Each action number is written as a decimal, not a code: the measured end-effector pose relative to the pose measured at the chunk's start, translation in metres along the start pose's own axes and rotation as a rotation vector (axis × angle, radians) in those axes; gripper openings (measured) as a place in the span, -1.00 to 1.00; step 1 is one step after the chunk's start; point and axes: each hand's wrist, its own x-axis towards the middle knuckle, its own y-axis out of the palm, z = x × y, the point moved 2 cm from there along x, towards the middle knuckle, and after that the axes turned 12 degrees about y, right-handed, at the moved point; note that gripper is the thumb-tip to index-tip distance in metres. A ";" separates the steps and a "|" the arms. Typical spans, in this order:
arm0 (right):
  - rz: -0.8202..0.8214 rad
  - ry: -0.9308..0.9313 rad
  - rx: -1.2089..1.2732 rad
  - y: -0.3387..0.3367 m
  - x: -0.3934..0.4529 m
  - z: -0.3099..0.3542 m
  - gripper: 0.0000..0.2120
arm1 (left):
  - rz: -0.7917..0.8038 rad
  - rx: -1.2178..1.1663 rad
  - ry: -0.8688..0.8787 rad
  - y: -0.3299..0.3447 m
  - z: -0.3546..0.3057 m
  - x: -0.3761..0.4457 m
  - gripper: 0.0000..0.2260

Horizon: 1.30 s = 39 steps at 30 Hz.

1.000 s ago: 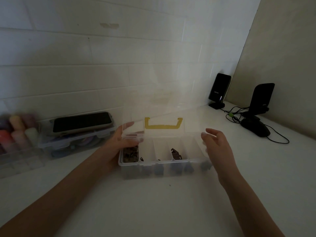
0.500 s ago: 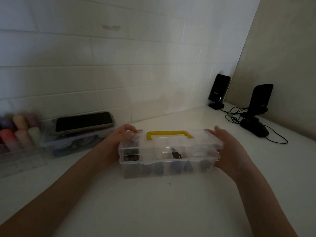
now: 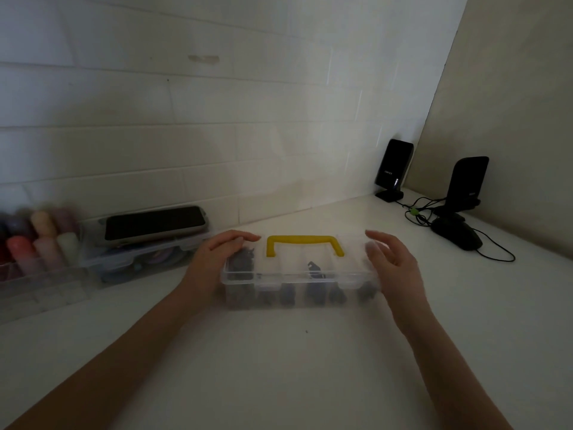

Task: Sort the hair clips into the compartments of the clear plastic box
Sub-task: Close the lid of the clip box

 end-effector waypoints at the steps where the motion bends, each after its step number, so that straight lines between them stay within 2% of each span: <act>1: -0.070 -0.065 -0.053 0.002 -0.003 0.001 -0.82 | 0.000 0.049 0.021 0.001 -0.001 0.001 -0.64; 3: -0.055 -0.150 -0.127 0.002 -0.005 0.000 -0.83 | 0.055 0.164 -0.037 0.004 -0.007 0.007 -0.66; 4: 0.026 -0.155 -0.164 0.000 -0.004 -0.002 -0.81 | 0.120 0.277 -0.059 0.002 -0.009 0.008 -0.78; 5: 0.130 -0.135 -0.212 -0.005 -0.003 -0.002 -0.72 | 0.234 0.457 0.006 -0.001 -0.011 0.008 -0.92; 7: 0.316 -0.087 -0.266 -0.014 0.001 -0.005 -0.48 | 0.414 0.742 0.172 -0.005 -0.011 0.001 -0.42; 9: 0.372 -0.093 -0.284 -0.017 0.003 -0.007 -0.33 | 0.404 0.801 0.221 -0.002 -0.017 -0.008 -0.15; 11: 0.347 -0.110 -0.294 -0.015 0.005 -0.009 -0.30 | 0.358 0.834 0.239 0.003 -0.018 -0.007 -0.09; 14: 0.298 -0.110 -0.293 -0.013 0.008 -0.012 -0.33 | 0.384 0.870 0.233 0.003 -0.023 -0.003 -0.10; 19: 0.217 -0.169 -0.333 -0.014 0.003 -0.009 -0.52 | 0.417 0.893 0.231 0.007 -0.022 -0.005 -0.13; 21: 0.134 -0.223 -0.308 -0.005 -0.001 -0.008 -0.59 | 0.475 1.035 0.208 0.012 -0.024 -0.008 -0.12; 23: -0.038 -0.294 -0.430 0.009 -0.003 -0.009 -0.63 | 0.489 1.317 0.312 0.022 -0.029 -0.011 -0.27; 25: -0.170 -0.361 -0.636 0.025 -0.007 -0.009 -0.61 | 0.379 1.493 0.521 0.038 -0.032 -0.016 -0.55; 27: -0.148 -0.486 -0.802 0.039 -0.010 -0.013 -0.52 | 0.281 1.504 0.685 0.050 -0.029 -0.018 -0.61; 30: -0.067 -0.531 -0.836 0.051 -0.001 -0.021 -0.46 | 0.314 1.546 0.689 0.057 -0.019 -0.018 -0.54; 31: -0.056 -0.519 -0.816 0.055 0.005 -0.020 -0.47 | 0.340 1.555 0.637 0.057 -0.016 -0.015 -0.52; 34: -0.026 -0.497 -0.768 0.072 0.027 -0.015 -0.52 | 0.425 1.586 0.393 0.053 -0.002 0.003 -0.27; 36: -0.007 -0.479 -0.754 0.086 0.042 -0.010 -0.54 | 0.411 1.607 0.304 0.052 0.010 0.015 -0.26; 39: 0.018 -0.473 -0.721 0.106 0.061 -0.007 -0.57 | 0.360 1.599 0.261 0.047 0.024 0.023 -0.30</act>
